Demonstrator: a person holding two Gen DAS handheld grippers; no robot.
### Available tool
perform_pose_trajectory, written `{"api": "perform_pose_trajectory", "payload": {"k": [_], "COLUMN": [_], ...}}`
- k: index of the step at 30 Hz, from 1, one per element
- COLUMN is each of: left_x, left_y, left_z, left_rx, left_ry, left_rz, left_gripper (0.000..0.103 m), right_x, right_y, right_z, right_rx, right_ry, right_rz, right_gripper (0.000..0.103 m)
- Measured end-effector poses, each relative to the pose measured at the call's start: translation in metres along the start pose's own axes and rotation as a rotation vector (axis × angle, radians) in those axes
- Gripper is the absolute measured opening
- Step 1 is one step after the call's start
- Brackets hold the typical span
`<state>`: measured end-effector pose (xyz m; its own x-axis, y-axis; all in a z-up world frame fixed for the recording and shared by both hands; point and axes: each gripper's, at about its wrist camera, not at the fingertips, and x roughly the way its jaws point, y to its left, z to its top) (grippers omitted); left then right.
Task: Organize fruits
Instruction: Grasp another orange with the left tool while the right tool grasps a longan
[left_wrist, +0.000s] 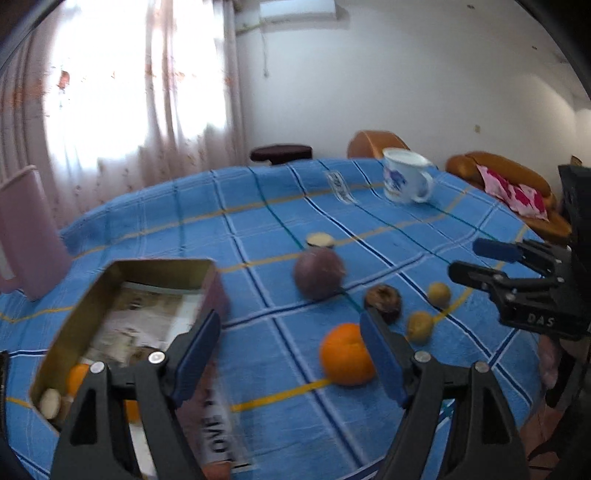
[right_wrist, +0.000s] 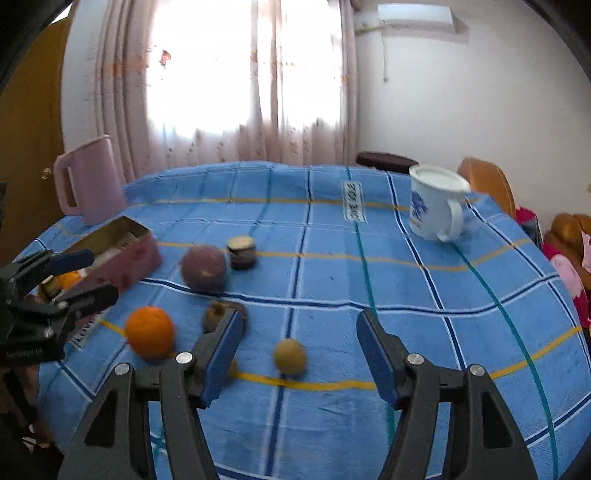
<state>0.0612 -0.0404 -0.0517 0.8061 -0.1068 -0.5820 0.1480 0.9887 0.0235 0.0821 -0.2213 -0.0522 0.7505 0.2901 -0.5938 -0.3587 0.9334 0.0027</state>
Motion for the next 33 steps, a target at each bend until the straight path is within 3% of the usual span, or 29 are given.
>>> {"api": "perform_pose_trajectory", "payload": {"k": [4, 7, 10, 13, 15, 18, 22, 33], "left_x": [0.013, 0.017, 0.026, 0.028, 0.029, 0.027, 0.024, 0.016], "left_y": [-0.011, -0.015, -0.018, -0.023, -0.025, -0.03, -0.037, -0.025], "left_z": [-0.002, -0.001, -0.001, -0.002, -0.002, -0.003, -0.003, -0.005], "left_rx": [0.016, 0.025, 0.047, 0.059, 0.067, 0.081, 0.113, 0.043], "left_ry": [0.052, 0.071, 0.12, 0.133, 0.139, 0.132, 0.125, 0.087], "left_rz": [-0.023, -0.045, -0.068, -0.088, -0.107, -0.131, -0.124, -0.146], "left_gripper": [0.08, 0.08, 0.071, 0.07, 0.062, 0.045, 0.043, 0.042], "right_x": [0.017, 0.028, 0.034, 0.042, 0.046, 0.046, 0.045, 0.018], "right_y": [-0.002, 0.0, 0.002, 0.006, 0.007, 0.008, 0.009, 0.01], "right_z": [-0.004, -0.007, -0.008, -0.009, -0.009, -0.009, -0.009, -0.008], "right_rx": [0.0, -0.007, -0.019, -0.043, -0.053, -0.058, -0.068, -0.071], "right_ry": [0.057, 0.12, 0.144, 0.188, 0.203, 0.202, 0.189, 0.049], "right_rz": [0.003, 0.03, 0.034, 0.048, 0.052, 0.06, 0.056, 0.039], "right_gripper": [0.064, 0.044, 0.043, 0.042, 0.029, 0.026, 0.026, 0.026]}}
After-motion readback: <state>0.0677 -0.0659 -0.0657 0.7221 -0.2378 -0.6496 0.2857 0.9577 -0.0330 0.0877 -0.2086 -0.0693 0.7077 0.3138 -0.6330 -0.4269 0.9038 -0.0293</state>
